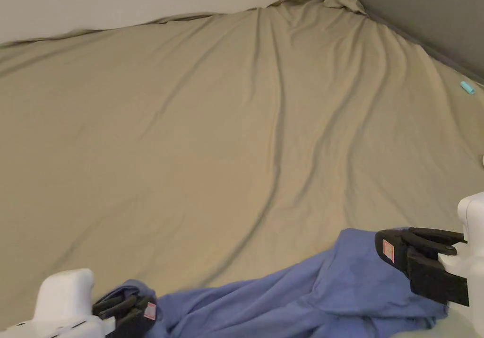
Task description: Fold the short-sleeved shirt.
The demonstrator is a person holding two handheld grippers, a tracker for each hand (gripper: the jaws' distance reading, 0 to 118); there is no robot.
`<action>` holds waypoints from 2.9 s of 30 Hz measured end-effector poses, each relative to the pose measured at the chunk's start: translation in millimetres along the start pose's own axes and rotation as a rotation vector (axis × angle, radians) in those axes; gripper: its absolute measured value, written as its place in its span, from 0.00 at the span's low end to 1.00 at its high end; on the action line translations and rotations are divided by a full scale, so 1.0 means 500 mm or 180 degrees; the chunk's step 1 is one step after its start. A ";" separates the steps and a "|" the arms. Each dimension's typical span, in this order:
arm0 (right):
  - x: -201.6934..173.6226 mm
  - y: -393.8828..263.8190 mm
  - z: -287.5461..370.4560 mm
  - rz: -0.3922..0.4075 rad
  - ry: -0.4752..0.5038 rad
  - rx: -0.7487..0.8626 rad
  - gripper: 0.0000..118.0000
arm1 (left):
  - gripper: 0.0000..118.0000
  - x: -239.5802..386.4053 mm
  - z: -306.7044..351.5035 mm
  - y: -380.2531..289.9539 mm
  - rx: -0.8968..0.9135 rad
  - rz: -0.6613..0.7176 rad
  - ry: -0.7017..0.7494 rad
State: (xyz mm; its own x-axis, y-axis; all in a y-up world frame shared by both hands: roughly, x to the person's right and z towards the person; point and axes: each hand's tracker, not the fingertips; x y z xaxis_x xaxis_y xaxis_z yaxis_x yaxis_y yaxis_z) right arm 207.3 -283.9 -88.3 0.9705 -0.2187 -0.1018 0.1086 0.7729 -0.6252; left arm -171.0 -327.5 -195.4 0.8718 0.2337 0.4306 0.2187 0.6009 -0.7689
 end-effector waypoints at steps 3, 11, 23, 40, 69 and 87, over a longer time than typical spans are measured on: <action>0.051 -0.009 0.026 -0.0132 -0.0064 0.0055 0.02 | 0.04 0.095 -0.098 0.042 -0.0295 -0.0080 -0.0499; 0.132 -0.044 0.066 -0.0349 -0.0295 0.0089 0.02 | 0.19 0.298 -0.330 0.057 -0.1117 -0.0044 -0.0975; 0.113 -0.052 0.074 -0.0433 -0.0216 0.0172 0.02 | 0.00 0.124 0.083 0.071 0.0438 -0.0440 0.0460; 0.126 -0.071 0.068 -0.0375 -0.0320 -0.0042 0.02 | 0.00 0.320 -0.264 0.002 -0.0553 -0.0642 0.0199; 0.070 -0.037 0.072 -0.0207 -0.0089 0.0025 0.02 | 0.88 -0.096 -0.186 -0.089 -0.0736 0.1082 -0.0905; 0.079 -0.045 0.049 -0.0275 -0.0201 -0.0179 0.02 | 0.06 -0.184 -0.144 -0.127 -0.0052 0.1806 -0.1461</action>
State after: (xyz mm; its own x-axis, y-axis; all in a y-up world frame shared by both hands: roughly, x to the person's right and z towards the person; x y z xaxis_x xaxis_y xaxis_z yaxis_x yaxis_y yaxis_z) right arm 248.6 -295.4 -59.2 0.9699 -0.2435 0.0022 0.1818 0.7178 -0.6721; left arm -233.6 -442.3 -220.3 0.5819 0.8050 0.1158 -0.2027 0.2814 -0.9380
